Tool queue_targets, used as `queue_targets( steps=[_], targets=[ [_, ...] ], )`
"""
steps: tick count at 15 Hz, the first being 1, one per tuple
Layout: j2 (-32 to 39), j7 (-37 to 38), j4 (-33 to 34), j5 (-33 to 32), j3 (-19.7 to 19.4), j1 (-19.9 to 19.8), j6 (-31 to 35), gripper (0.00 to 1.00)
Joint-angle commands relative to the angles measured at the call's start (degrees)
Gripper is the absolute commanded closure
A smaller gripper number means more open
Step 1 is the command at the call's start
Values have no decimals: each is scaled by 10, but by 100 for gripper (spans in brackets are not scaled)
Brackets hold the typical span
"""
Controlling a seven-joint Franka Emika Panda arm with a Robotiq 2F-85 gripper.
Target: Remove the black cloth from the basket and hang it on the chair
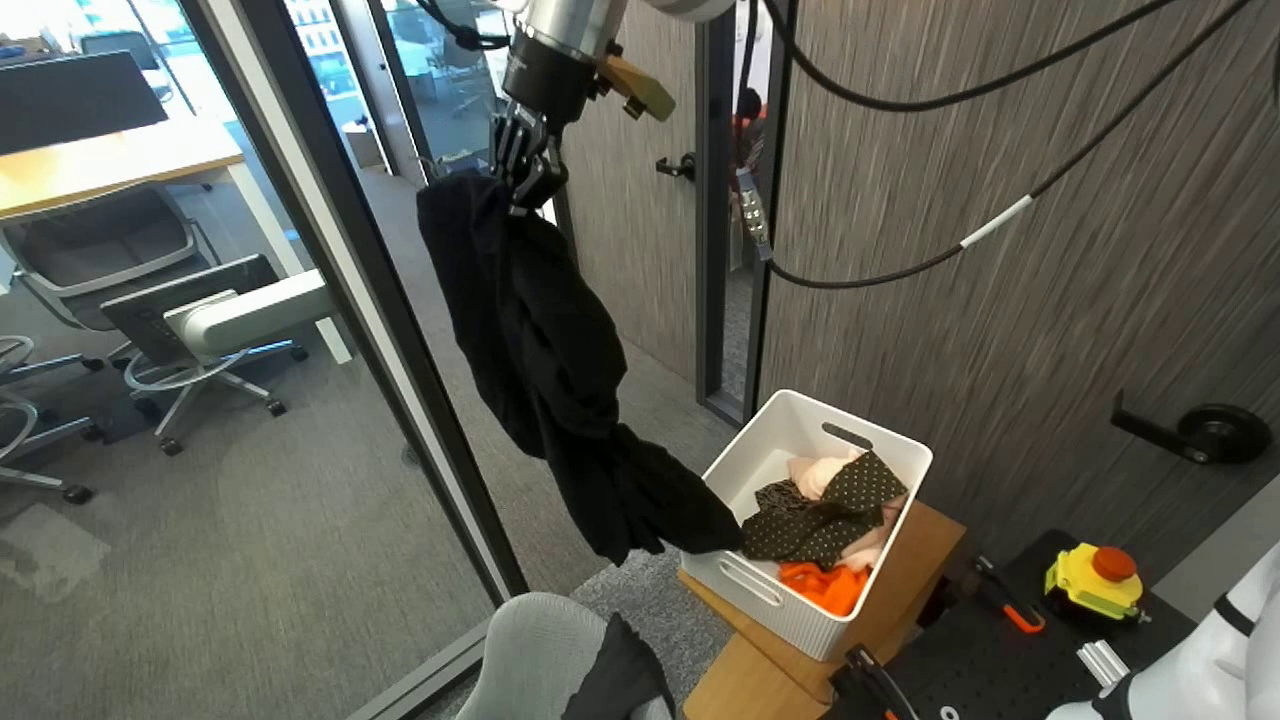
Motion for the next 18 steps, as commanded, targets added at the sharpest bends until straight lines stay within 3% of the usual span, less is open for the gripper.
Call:
queue_targets(
  steps=[1, 5, 11, 18],
  targets=[
    [59, -30, 39, 21, 16, 2, -21, 92],
    [107, -52, 37, 24, 39, 6, -38, 92],
    [99, -96, -10, 28, 74, 16, -62, 92],
    [105, -139, -53, 23, 110, 62, -94, 92]
  ],
)
